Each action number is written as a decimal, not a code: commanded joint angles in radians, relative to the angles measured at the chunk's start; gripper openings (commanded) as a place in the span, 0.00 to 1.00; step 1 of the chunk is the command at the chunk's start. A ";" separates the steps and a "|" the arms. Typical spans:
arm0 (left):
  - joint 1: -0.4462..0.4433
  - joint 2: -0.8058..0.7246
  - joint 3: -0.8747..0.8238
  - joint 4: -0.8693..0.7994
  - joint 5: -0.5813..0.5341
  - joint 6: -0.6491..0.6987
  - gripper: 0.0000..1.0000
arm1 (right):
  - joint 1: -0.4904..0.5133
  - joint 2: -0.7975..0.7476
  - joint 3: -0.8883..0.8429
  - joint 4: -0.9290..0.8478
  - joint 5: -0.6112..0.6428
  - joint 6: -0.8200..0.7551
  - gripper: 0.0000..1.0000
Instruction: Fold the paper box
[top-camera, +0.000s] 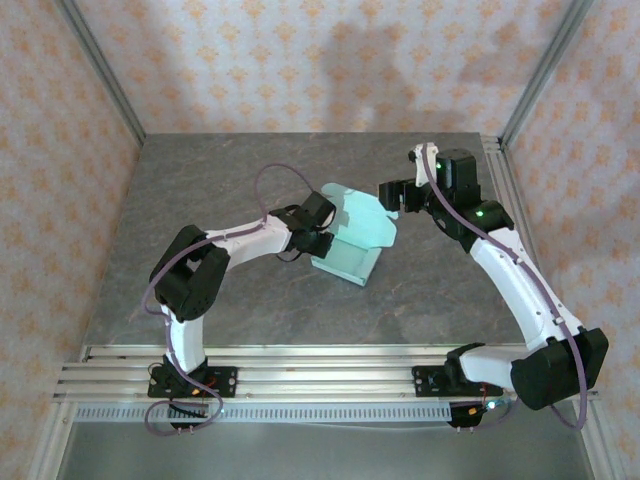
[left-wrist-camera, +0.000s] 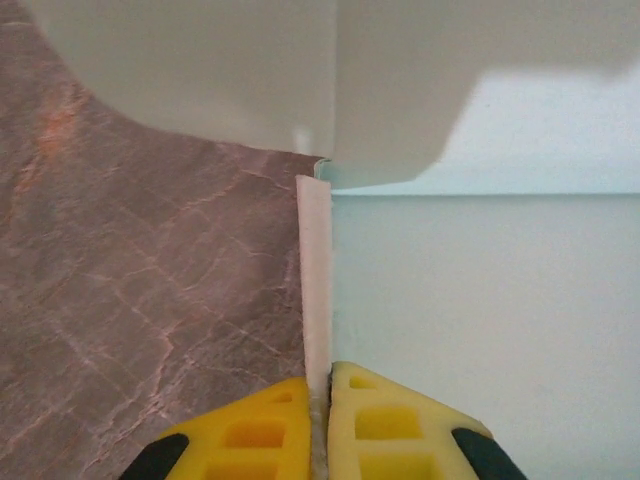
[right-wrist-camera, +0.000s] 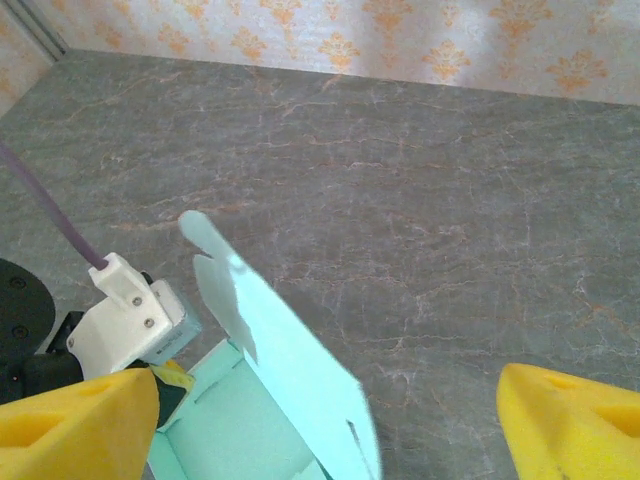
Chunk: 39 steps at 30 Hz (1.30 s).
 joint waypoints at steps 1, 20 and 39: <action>-0.006 -0.042 -0.032 -0.025 -0.161 -0.130 0.10 | -0.001 -0.019 -0.021 0.050 0.059 0.078 0.87; -0.029 -0.176 -0.231 0.042 -0.307 -0.657 0.13 | 0.219 0.122 -0.222 0.167 0.280 0.412 0.80; -0.029 -0.166 -0.200 -0.018 -0.325 -0.638 0.13 | 0.299 0.441 -0.180 0.290 0.181 0.435 0.22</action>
